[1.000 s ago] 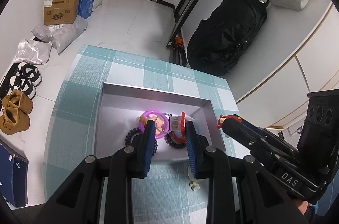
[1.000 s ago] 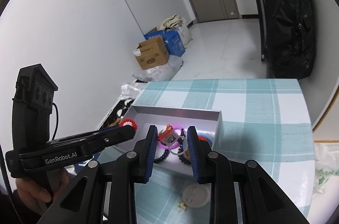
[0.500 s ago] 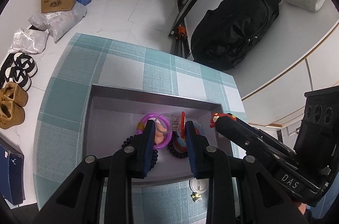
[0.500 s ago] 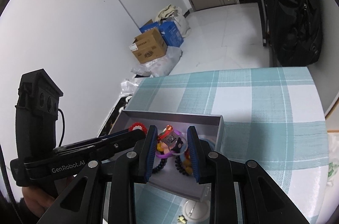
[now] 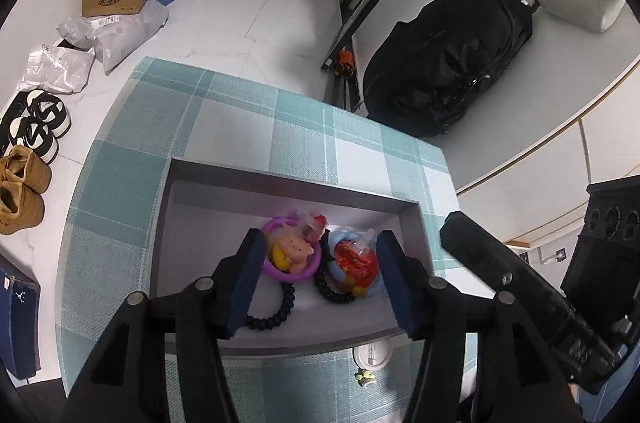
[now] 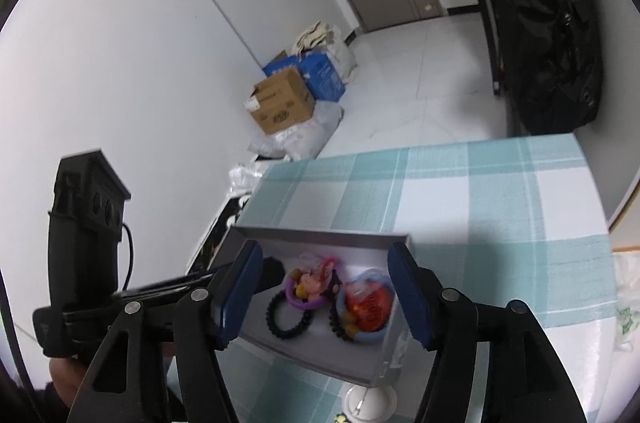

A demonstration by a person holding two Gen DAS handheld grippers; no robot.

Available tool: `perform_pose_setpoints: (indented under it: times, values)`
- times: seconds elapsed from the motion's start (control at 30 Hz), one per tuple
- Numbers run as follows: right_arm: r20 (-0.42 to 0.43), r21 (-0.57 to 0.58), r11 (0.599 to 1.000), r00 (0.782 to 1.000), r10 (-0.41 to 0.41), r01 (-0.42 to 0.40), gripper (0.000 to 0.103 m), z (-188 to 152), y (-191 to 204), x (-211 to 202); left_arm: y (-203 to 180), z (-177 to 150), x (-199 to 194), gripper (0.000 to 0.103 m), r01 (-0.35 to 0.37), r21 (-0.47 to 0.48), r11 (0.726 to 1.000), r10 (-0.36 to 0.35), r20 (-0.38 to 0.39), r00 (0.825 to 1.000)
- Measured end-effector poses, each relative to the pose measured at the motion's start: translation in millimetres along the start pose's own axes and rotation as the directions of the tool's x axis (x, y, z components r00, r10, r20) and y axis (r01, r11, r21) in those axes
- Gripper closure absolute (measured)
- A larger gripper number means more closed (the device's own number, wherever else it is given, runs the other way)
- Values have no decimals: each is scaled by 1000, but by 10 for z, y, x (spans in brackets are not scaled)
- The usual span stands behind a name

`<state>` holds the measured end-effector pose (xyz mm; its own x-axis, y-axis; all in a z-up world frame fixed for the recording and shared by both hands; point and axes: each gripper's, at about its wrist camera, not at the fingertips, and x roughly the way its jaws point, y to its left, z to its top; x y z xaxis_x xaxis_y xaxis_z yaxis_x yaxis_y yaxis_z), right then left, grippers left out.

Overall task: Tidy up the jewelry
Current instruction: 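Carry both red charms into the box and open both grippers, then withdraw both grippers from the box over the white badge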

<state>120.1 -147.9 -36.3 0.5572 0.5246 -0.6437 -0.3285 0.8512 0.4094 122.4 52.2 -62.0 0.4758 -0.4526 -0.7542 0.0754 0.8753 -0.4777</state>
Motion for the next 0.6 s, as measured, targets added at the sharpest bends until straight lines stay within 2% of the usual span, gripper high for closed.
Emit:
perform_pose_setpoints:
  times: [0.27,0.43,0.6]
  values:
    - [35,66,998,999,-25,22,28,35,-171,-145,-31,-35,-29,50,-16,21,1000,15,8,1000]
    - [43,46,998,999,-33,31,22,25,-152,-184,-59,-92,-49,49,-67,55,996,66,16,998]
    - [22,28,999,999,-39,38,20,-65,-196,-172,-76,-168,-80,49,-36,77,996,35,2,999]
